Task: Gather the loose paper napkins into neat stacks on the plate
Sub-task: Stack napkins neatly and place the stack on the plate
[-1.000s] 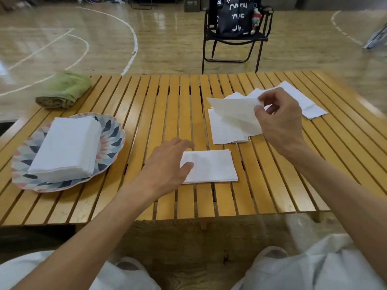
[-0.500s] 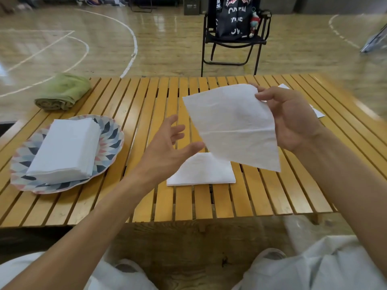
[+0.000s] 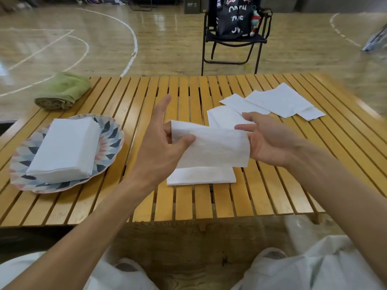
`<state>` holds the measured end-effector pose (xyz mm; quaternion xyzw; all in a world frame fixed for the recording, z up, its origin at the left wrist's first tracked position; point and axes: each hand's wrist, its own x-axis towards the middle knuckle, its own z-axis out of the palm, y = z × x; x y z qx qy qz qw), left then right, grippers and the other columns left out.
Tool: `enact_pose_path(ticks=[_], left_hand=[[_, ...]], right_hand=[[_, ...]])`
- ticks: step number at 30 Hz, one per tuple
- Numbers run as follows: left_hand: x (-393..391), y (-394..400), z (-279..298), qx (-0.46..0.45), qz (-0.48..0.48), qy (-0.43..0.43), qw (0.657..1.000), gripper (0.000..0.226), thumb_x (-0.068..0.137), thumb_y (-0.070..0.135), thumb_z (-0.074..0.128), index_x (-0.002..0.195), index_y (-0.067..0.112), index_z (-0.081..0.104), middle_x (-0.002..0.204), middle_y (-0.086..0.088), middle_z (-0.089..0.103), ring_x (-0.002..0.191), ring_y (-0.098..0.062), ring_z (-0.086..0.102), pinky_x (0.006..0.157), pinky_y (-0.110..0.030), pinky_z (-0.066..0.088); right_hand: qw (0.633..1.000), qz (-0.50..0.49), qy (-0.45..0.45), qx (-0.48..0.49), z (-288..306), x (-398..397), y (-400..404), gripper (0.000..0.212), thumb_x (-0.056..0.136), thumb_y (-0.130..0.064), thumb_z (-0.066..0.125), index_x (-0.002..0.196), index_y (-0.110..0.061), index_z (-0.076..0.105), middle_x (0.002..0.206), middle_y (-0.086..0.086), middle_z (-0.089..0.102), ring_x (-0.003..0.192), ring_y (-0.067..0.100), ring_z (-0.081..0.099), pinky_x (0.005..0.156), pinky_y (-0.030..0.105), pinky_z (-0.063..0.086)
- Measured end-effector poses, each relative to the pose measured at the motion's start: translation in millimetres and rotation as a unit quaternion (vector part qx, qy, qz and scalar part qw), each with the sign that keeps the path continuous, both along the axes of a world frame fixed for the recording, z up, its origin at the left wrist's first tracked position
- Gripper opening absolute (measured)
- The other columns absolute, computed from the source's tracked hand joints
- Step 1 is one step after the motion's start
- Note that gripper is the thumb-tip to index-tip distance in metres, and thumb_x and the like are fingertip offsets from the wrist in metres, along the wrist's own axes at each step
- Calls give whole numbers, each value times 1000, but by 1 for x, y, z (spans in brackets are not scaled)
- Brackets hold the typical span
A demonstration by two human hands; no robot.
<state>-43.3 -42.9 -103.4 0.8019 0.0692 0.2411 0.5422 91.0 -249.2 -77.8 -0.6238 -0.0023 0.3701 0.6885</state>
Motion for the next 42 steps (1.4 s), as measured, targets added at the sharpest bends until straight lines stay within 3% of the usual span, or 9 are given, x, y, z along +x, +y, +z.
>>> enact_pose_path(ticks=[4, 7, 11, 17, 22, 27, 31, 36, 42], left_hand=[[-1, 4, 0, 75, 26, 10, 997, 62, 90, 28, 71, 140, 43, 39, 101, 5, 62, 91, -14, 64, 74, -35, 59], [-2, 5, -1, 123, 49, 10, 991, 39, 91, 28, 69, 125, 39, 54, 107, 22, 55, 94, -5, 60, 73, -24, 57], [-4, 9, -2, 144, 57, 11, 988, 27, 92, 27, 67, 111, 41, 55, 105, 29, 52, 95, -2, 58, 67, -12, 52], [-5, 10, -1, 151, 67, 9, 986, 17, 93, 31, 65, 107, 39, 58, 102, 19, 57, 95, -8, 59, 68, -23, 56], [-4, 13, -1, 152, 83, 10, 985, 8, 94, 34, 63, 101, 34, 63, 97, 13, 63, 92, -6, 59, 71, -23, 52], [-3, 17, -3, 181, 122, 18, 976, 10, 93, 36, 65, 101, 38, 59, 95, 4, 54, 83, -9, 52, 65, -16, 40], [-1, 18, -3, 163, 123, 21, 979, 8, 95, 38, 61, 101, 35, 57, 103, 6, 56, 91, -3, 55, 64, -11, 41], [-2, 18, -3, 149, 105, 11, 983, 9, 97, 42, 57, 98, 33, 57, 90, 16, 58, 82, -6, 58, 59, -8, 47], [-4, 19, 2, 58, 47, 6, 997, 9, 99, 36, 55, 99, 29, 62, 97, 7, 67, 82, -11, 70, 61, -15, 54]], right_hand=[[991, 38, -128, -22, -6, -5, 0, 36, 97, -36, 62, 129, -21, 57, 110, 8, 76, 96, 24, 75, 75, 35, 61], [966, 60, -246, -55, -7, -8, 1, 21, 93, -26, 70, 113, -28, 72, 102, -7, 75, 96, 15, 72, 79, 28, 60], [937, 66, -330, -98, -10, -11, 2, 21, 91, -15, 72, 109, -27, 71, 96, -11, 77, 94, 7, 72, 82, 27, 61], [896, 44, -420, -135, -11, -12, 1, 7, 92, -16, 71, 98, -19, 73, 90, -7, 77, 92, 7, 72, 84, 32, 61], [858, 27, -488, -155, -13, -9, 0, 1, 92, -21, 71, 91, -20, 72, 83, -2, 71, 75, 5, 64, 70, 19, 55], [854, 1, -494, -162, -15, -3, 0, 3, 91, -25, 72, 91, -22, 72, 59, -13, 53, 58, 0, 49, 62, 14, 49], [870, -4, -471, -145, -14, -5, 1, 11, 92, -32, 71, 91, -21, 71, 73, 5, 62, 66, 5, 52, 66, 23, 52], [894, 15, -430, -124, -10, -9, -1, 17, 96, -33, 67, 94, -16, 69, 62, -2, 67, 52, 9, 59, 53, 17, 48], [958, 26, -283, -23, -8, -12, -1, 14, 101, -16, 55, 105, -9, 67, 102, 6, 77, 89, 26, 76, 73, 31, 63]])
